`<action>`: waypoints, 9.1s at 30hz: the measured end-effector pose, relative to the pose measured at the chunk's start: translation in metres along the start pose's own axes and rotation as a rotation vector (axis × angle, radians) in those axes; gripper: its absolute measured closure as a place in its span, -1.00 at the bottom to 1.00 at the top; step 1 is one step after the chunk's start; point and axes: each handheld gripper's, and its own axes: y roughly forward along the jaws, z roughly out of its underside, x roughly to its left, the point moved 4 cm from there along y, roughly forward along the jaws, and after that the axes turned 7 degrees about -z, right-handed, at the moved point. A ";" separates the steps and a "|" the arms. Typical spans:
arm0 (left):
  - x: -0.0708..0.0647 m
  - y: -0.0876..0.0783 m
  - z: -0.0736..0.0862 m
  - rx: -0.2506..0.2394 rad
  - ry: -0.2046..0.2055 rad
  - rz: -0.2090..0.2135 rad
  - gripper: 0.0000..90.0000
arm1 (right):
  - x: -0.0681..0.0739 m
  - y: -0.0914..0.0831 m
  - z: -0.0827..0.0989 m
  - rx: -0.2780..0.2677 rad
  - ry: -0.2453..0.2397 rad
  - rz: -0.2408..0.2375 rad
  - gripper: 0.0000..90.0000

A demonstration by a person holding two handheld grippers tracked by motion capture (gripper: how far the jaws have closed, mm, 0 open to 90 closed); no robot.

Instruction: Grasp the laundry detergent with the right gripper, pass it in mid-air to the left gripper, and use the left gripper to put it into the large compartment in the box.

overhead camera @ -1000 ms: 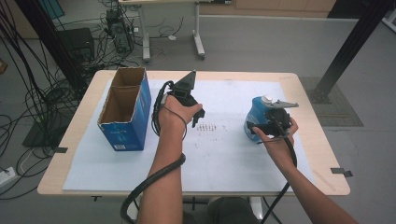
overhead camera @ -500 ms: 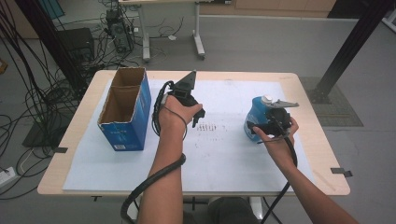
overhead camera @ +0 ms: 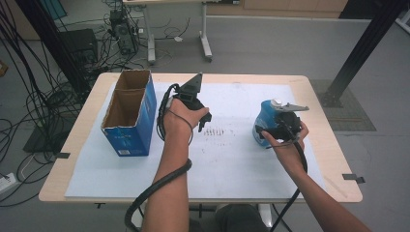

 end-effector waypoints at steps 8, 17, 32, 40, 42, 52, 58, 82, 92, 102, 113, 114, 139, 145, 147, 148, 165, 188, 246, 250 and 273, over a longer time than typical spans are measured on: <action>-0.001 0.000 0.000 0.002 0.003 0.001 -0.87 | 0.000 -0.001 0.000 -0.003 0.001 0.002 -0.95; -0.001 -0.001 -0.001 0.001 0.003 0.001 -0.87 | -0.001 -0.001 0.001 -0.004 0.004 0.005 -0.95; -0.002 -0.001 -0.001 0.002 0.006 -0.002 -0.87 | 0.000 0.001 0.002 -0.001 0.001 0.000 -0.90; -0.002 -0.002 -0.001 0.001 0.007 -0.007 -0.87 | 0.000 0.001 0.002 -0.003 -0.007 0.009 -0.73; -0.003 -0.003 -0.001 -0.002 0.008 -0.008 -0.87 | 0.000 0.001 0.002 -0.003 -0.012 0.014 -0.65; -0.003 -0.002 -0.001 0.002 0.011 -0.012 -0.87 | -0.002 0.003 0.003 -0.001 -0.005 0.013 -0.48; -0.002 -0.003 -0.001 0.000 0.013 -0.013 -0.87 | -0.002 0.004 0.003 -0.009 -0.017 0.018 -0.35; 0.000 -0.003 -0.001 -0.002 0.012 -0.012 -0.87 | -0.001 0.006 0.005 -0.018 -0.027 0.014 -0.09; 0.000 -0.006 -0.001 -0.006 0.010 -0.015 -0.87 | -0.002 0.006 0.004 -0.016 -0.025 0.009 -0.07; -0.002 -0.008 -0.001 -0.009 0.014 -0.013 -0.87 | -0.002 0.006 0.004 -0.016 -0.026 0.010 -0.07; -0.002 -0.008 -0.001 -0.013 0.008 -0.015 -0.87 | -0.002 0.006 0.004 -0.017 -0.029 0.010 -0.07; -0.001 -0.008 -0.001 -0.011 0.012 -0.016 -0.87 | -0.002 0.006 0.004 -0.016 -0.027 0.010 -0.07; -0.003 -0.009 -0.001 -0.014 0.009 -0.020 -0.87 | -0.002 0.006 0.005 -0.022 -0.031 0.003 -0.07; -0.002 -0.010 0.000 -0.013 0.015 -0.020 -0.87 | -0.002 0.006 0.005 -0.023 -0.034 0.004 -0.07; -0.002 -0.010 0.000 -0.010 0.014 -0.022 -0.87 | -0.003 0.006 0.005 -0.024 -0.032 0.002 -0.07; -0.002 -0.010 0.000 -0.011 0.014 -0.021 -0.87 | -0.003 0.006 0.005 -0.026 -0.031 0.002 -0.07; -0.002 -0.010 0.000 -0.011 0.017 -0.024 -0.87 | -0.003 0.006 0.006 -0.031 -0.027 -0.001 -0.06; -0.001 -0.012 0.001 -0.012 0.016 -0.029 -0.87 | -0.003 0.006 0.006 -0.031 -0.025 -0.002 -0.05; -0.002 -0.019 0.000 -0.029 0.026 -0.026 -0.86 | -0.003 0.006 0.005 -0.027 -0.018 -0.002 -0.04; -0.002 -0.020 -0.001 -0.035 0.027 -0.025 -0.86 | -0.004 0.006 0.005 -0.027 -0.018 -0.005 -0.04; 0.008 -0.055 0.000 -0.100 0.128 -0.013 -0.86 | -0.016 -0.004 -0.024 0.015 -0.009 -0.077 -0.03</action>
